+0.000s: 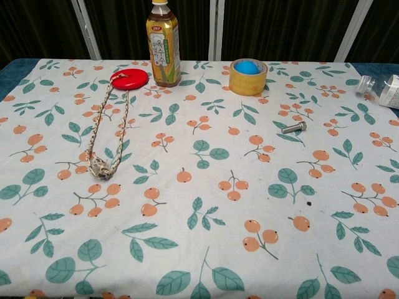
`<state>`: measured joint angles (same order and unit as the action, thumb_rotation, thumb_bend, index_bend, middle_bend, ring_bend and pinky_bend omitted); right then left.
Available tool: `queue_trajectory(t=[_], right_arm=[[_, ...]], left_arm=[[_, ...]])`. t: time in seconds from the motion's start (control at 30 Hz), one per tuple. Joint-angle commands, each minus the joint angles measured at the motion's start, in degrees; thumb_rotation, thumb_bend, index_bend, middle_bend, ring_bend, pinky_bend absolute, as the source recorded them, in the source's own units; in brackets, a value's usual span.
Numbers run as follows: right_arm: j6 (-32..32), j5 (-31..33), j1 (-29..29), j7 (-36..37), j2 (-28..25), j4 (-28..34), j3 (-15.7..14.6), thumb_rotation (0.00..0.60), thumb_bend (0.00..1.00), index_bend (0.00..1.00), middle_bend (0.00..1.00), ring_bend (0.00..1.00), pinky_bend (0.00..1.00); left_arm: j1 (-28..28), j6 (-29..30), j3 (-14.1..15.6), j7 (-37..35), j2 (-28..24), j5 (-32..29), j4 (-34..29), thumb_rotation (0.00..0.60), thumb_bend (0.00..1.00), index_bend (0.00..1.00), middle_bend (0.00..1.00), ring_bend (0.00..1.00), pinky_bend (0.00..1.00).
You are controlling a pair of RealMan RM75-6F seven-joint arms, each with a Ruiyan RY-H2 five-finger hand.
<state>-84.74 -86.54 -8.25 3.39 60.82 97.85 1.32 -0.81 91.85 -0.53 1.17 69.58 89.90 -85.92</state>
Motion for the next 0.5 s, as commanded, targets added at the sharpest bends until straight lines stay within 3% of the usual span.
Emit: queue_trajectory(t=[0.03,0.27,0.5], right_arm=[[0.21,-0.23,-0.15,-0.24,0.04,0.12,0.21,0.600,0.32,0.14,0.10,0.00,0.00],[2.76,-1.84,-1.97,-2.11,0.05,1.02,0.71,0.600,0.32,0.14,0.12,0.00,0.00],[16.33,0.52,-12.33,-8.29,2.80,0.53,4.94,0.600,0.20,0.14,0.17,0.00,0.00]], left_arm=[[0.15,-0.27,0.02,-0.10,-0.04,0.02,-0.13,0.600,0.11,0.16,0.07,0.00,0.00],[0.35,-0.58,0.19,-0.04,0.22,0.19,0.13,0.600,0.11,0.16,0.07,0.00,0.00],[0.21,-0.06,0.21,-0.34,0.02,0.42,0.25,0.600,0.11,0.16,0.07,0.00,0.00]])
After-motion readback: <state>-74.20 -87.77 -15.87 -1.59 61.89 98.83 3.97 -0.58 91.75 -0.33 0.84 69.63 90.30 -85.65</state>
